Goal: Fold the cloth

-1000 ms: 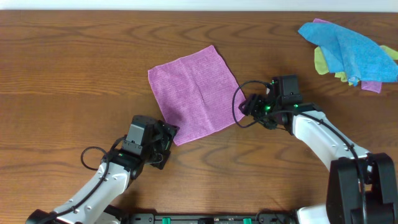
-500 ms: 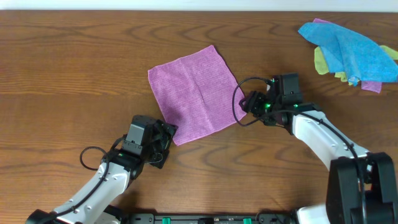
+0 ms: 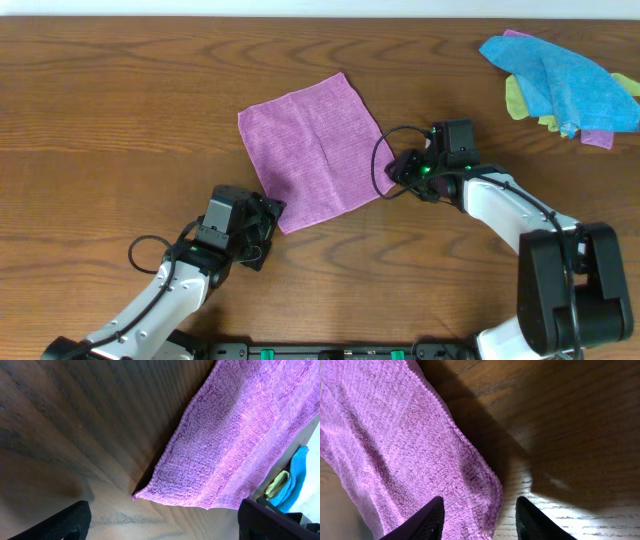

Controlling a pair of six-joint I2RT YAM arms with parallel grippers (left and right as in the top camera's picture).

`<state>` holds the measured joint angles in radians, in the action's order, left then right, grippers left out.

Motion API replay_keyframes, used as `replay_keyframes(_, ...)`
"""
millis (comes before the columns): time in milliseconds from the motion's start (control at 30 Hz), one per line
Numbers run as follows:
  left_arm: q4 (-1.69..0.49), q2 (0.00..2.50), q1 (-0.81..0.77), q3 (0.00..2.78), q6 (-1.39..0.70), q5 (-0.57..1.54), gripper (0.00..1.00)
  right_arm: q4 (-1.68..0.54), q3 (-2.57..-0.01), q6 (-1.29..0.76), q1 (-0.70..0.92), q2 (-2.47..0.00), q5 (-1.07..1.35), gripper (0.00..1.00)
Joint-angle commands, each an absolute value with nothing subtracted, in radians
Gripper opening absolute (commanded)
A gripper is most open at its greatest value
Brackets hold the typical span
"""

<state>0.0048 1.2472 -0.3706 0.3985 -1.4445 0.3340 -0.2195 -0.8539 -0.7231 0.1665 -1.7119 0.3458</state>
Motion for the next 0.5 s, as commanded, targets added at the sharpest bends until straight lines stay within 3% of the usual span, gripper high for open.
replay_keyframes(0, 0.006, 1.242, -0.374, 0.395, -1.458, 0.313, 0.95, -0.212, -0.847, -0.729, 0.165, -1.728, 0.356, 0.47)
replay_keyframes(267, 0.006, 1.242, -0.374, 0.395, -1.463, 0.314, 0.95, -0.184, -0.847, -0.736, 0.165, -1.793, 0.385, 0.41)
replay_keyframes(467, 0.005, 1.242, -0.375, 0.395, -1.463, 0.311, 0.95, -0.175, -0.847, -0.736, 0.165, -1.794, 0.385, 0.14)
